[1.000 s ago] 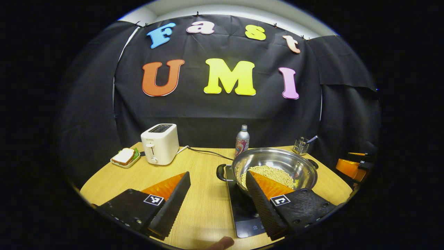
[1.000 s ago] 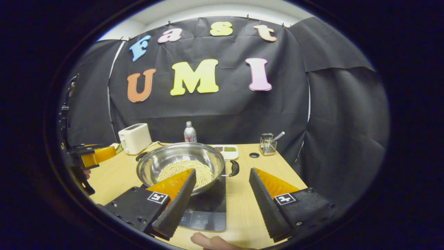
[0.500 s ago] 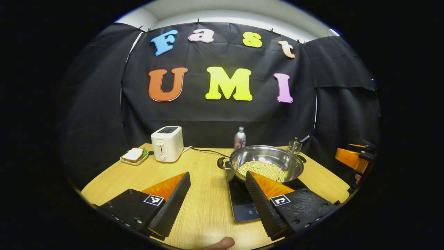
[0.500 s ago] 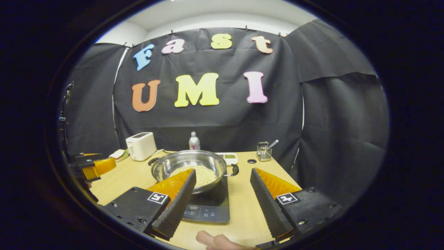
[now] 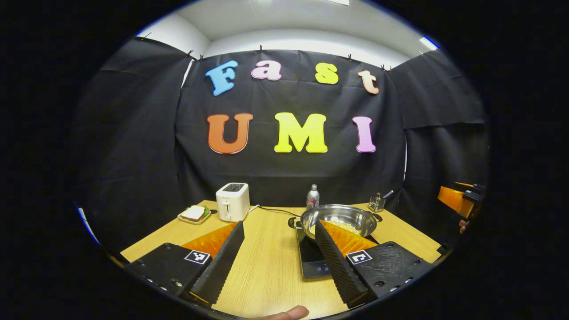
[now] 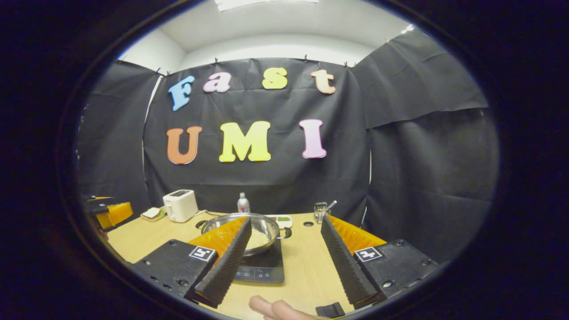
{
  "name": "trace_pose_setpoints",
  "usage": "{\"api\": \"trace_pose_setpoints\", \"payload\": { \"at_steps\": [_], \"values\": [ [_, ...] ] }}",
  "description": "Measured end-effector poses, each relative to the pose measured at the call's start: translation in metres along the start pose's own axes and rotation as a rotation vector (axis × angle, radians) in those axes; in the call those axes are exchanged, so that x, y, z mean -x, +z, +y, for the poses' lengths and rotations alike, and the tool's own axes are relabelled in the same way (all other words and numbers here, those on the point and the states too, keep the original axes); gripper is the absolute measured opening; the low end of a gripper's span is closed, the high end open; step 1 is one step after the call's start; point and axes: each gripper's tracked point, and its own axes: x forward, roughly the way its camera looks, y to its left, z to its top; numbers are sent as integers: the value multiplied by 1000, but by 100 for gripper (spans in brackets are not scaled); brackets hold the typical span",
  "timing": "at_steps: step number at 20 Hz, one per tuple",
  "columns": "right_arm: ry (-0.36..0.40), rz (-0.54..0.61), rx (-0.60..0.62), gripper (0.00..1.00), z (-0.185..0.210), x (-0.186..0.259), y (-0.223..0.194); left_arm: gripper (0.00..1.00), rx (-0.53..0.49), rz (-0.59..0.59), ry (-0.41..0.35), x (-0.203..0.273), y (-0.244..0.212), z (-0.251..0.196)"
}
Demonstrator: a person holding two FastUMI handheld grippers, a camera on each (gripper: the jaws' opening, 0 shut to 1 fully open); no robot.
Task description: First push the handle of the pot to place it horizontally, then grasp the pot with both hands and set it on the induction cooktop.
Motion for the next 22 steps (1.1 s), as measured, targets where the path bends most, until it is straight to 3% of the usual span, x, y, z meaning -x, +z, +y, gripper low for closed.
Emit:
{"api": "trace_pose_setpoints", "payload": {
  "at_steps": [5, 9, 13, 22],
  "values": [
    [-26, -59, -33, 99, -14, 27, 38, 95, -2, -60, 59, 32, 30, 16],
    [-54, -116, -25, 99, -23, 53, 60, 95, 48, -116, 30, 59, 54, 12],
    [-133, -135, 11, 97, -36, 71, 71, 95, 22, -187, 48, 86, 77, 22],
    [-131, -200, 21, 98, -34, 93, 87, 95, 1, -203, 57, 92, 76, 29]
  ]
}}
